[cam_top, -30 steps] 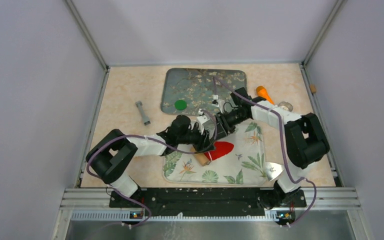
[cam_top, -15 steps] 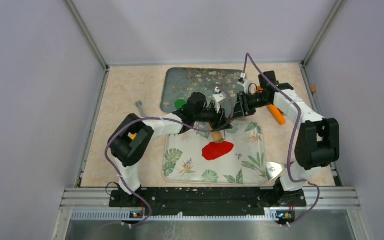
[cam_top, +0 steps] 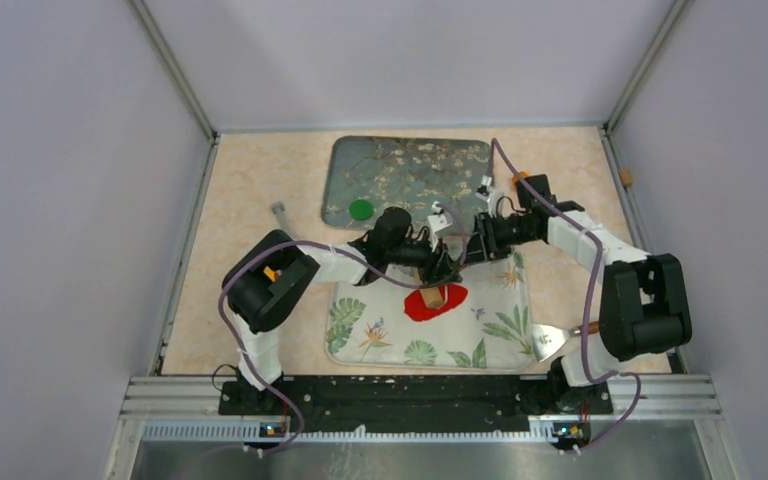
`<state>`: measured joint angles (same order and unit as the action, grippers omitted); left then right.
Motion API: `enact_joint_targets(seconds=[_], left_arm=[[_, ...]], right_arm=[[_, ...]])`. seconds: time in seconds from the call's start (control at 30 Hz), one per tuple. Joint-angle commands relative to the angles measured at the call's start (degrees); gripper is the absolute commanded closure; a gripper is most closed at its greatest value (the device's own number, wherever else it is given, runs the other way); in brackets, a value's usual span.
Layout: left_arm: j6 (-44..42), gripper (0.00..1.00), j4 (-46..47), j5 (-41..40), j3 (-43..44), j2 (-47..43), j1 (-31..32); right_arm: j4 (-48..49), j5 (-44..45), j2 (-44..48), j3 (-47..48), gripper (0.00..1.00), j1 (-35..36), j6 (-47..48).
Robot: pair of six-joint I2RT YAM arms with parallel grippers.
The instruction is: Roll out the dumpling wrappers from the dough
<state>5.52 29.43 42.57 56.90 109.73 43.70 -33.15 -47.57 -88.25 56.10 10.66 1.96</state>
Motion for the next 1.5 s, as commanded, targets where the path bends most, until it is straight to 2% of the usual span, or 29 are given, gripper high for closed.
enact_joint_targets(seconds=[0.0,0.13,0.37,0.5,0.6,0.7,0.83,1.03,1.3,1.47], left_arm=[[2.2,1.0,-3.4,-3.8,-7.2,-2.5,-4.3],[8.2,1.0,-1.0,-3.9,-11.4,-2.9,-7.2],[4.9,1.0,-3.7,-5.4,-16.1,-9.5,-8.3],[-0.1,1.0,-7.2,-7.2,-14.4,-17.2,-8.3],[-1.1,1.0,-8.9,-5.2,-9.7,-19.0,-7.9],[-1.6,1.0,-8.6,-3.6,-5.3,-16.9,-6.0],[-1.1,1.0,-5.2,-3.1,-2.0,-11.9,-2.8],[2.9,1.0,3.2,-4.4,-2.1,-4.4,0.5],[9.3,1.0,16.7,-6.2,-3.1,8.5,4.8],[11.6,1.0,22.8,-8.2,-0.9,15.8,5.9]], right_arm=[[0.3,13.1,-2.8,-3.1,1.0,3.1,2.9],[2.2,13.2,-5.7,-2.8,1.0,6.4,2.1],[4.9,12.2,-8.4,-0.2,1.0,10.9,0.3],[1.3,9.1,-7.6,7.6,1.0,11.1,0.6],[-3.4,7.5,-5.6,13.0,1.0,9.4,3.4],[-9.0,8.0,-3.9,15.4,1.0,6.9,8.4],[-12.8,10.1,-1.6,13.5,1.0,2.7,12.3],[-13.1,14.4,0.6,9.0,1.0,2.3,13.6],[-14.9,21.6,0.0,7.7,1.0,2.3,15.0],[-15.4,22.4,0.3,6.0,1.0,2.1,15.3]])
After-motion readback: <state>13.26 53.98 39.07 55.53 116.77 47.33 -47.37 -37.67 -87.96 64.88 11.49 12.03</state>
